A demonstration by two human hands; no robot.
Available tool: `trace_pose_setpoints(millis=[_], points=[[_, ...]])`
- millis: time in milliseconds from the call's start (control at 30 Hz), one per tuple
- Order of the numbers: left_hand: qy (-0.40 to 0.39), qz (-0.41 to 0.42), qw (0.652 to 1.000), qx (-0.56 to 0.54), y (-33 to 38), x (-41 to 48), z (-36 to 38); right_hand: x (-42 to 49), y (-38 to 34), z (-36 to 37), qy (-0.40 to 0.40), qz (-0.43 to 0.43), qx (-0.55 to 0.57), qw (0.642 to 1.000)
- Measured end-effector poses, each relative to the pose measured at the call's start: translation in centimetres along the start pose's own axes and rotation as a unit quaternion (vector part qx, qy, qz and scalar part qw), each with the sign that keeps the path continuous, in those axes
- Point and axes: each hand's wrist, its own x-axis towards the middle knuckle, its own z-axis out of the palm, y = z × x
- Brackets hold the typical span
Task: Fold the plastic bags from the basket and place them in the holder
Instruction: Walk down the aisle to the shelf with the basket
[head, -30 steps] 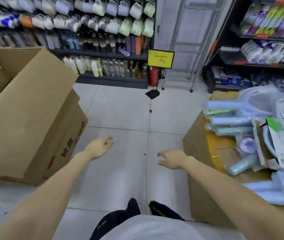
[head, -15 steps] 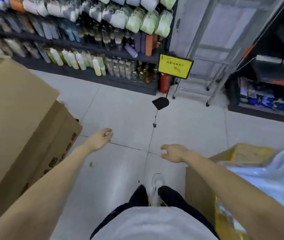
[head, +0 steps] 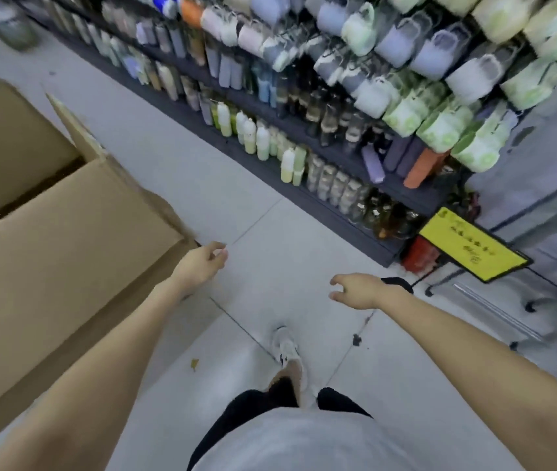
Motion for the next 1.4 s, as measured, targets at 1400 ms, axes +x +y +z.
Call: trace_pose_setpoints(millis=[1400], points=[[0.348,-0.242,0.891,-0.161,-22.1,78.8,-75.4,92.7,-50.6,-79.2,-0.073,-0.270,-0.288,0.916]])
